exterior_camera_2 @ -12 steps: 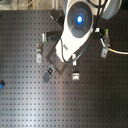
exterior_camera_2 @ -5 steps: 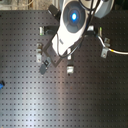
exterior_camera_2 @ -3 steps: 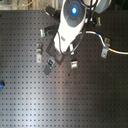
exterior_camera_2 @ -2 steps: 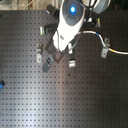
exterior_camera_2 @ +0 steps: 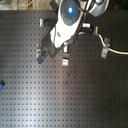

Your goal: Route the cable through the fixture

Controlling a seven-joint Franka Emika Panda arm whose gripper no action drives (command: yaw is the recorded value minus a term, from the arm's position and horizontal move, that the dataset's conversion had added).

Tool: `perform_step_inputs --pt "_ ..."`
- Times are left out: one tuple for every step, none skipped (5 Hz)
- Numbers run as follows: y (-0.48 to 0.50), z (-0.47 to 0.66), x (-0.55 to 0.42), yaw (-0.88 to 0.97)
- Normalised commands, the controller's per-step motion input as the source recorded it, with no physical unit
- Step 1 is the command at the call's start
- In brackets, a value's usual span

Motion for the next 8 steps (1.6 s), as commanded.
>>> perform_step_inputs --pt "-0.005 0.36 -0.004 0.95" --pt "-0.001 0.34 0.000 0.96" --pt "0.001 0.31 0.004 0.98" --pt "0.001 0.30 0.004 0.98" --pt "0.001 0.32 0.004 0.99" --pt "0.001 0.27 0.005 0.98" --pt "0.050 0.06 -0.190 0.18" --pt "0.018 0.11 -0.056 0.72"
